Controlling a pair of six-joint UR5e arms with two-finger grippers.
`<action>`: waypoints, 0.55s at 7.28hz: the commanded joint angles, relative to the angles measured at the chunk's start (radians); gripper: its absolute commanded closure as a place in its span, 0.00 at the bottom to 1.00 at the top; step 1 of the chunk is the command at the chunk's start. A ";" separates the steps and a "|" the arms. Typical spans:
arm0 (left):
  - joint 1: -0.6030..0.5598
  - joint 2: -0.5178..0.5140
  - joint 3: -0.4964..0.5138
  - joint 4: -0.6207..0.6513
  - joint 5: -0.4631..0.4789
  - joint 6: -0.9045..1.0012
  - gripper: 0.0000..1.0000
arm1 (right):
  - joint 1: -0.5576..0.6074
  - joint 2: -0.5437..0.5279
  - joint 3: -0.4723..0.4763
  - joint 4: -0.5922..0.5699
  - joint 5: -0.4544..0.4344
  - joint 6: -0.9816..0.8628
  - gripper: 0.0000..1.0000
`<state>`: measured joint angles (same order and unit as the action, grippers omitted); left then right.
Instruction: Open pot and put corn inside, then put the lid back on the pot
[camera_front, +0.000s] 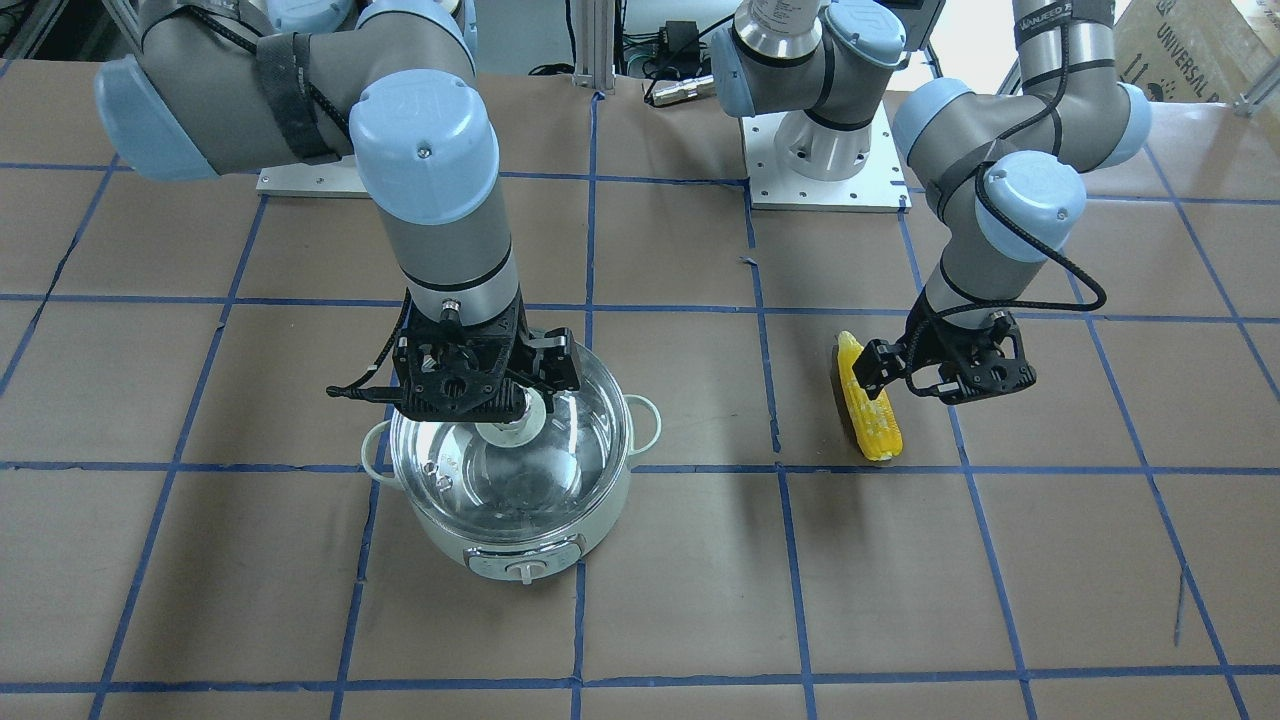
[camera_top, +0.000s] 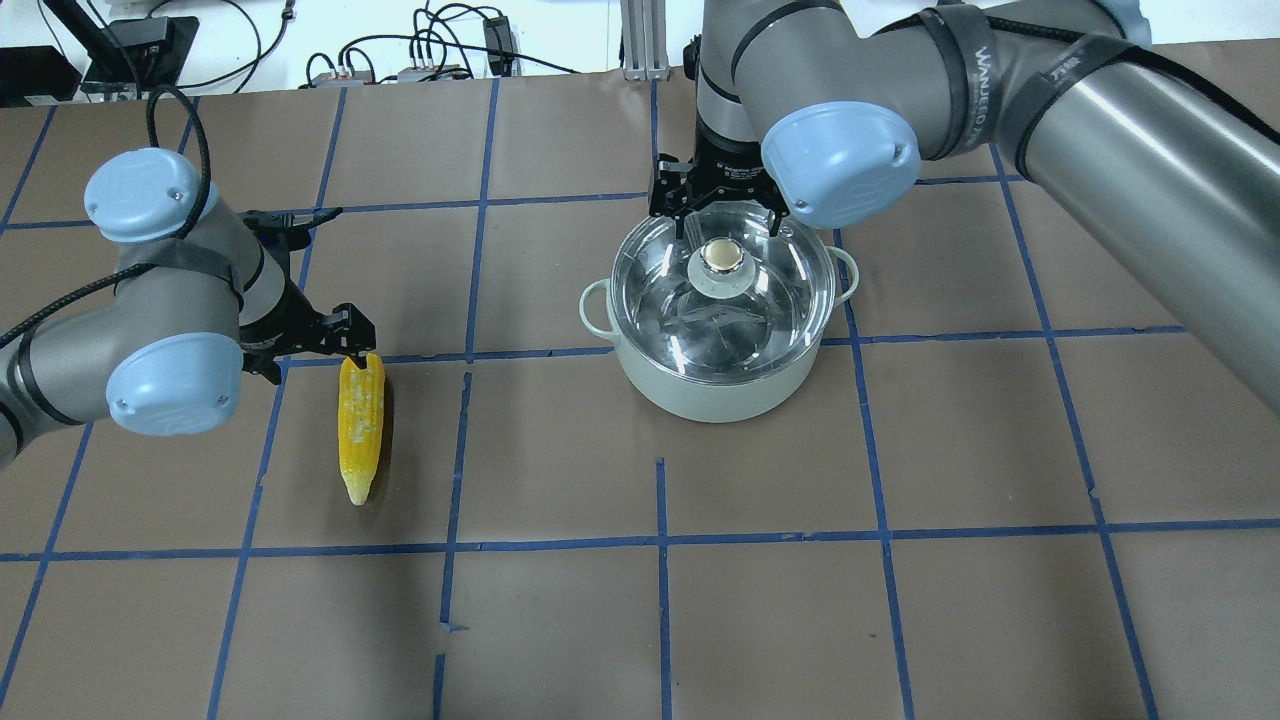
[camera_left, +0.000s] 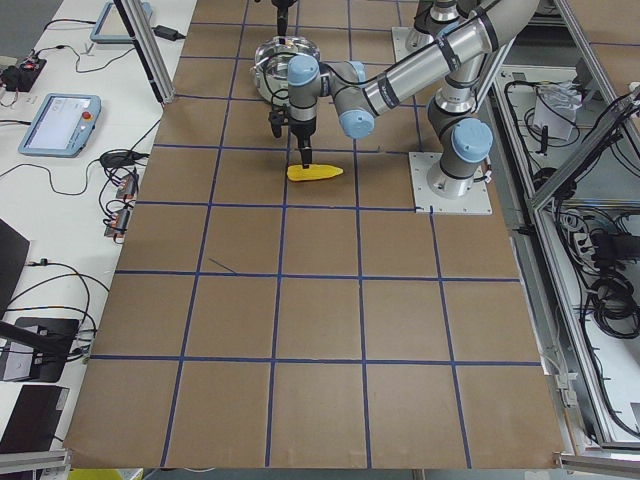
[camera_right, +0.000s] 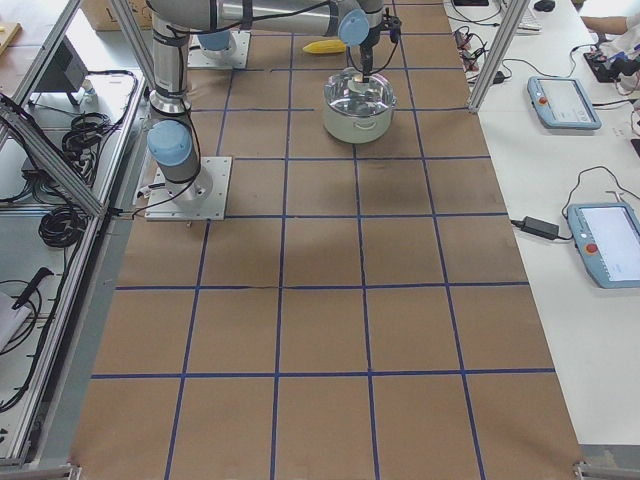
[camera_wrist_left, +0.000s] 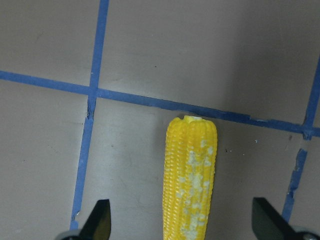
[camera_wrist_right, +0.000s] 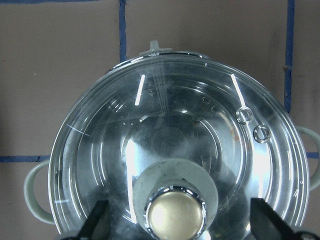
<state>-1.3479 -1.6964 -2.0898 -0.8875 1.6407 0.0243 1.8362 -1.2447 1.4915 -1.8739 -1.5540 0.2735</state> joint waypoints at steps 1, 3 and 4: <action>0.001 -0.057 -0.097 0.221 -0.002 -0.004 0.00 | 0.002 -0.001 0.033 -0.010 0.003 0.006 0.03; -0.008 -0.121 -0.102 0.292 -0.007 0.005 0.00 | 0.002 -0.012 0.075 -0.022 0.003 0.003 0.03; -0.008 -0.121 -0.108 0.292 -0.007 0.009 0.00 | 0.002 -0.018 0.075 -0.022 0.003 0.001 0.03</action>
<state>-1.3535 -1.8050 -2.1900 -0.6130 1.6348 0.0286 1.8377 -1.2555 1.5564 -1.8941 -1.5510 0.2768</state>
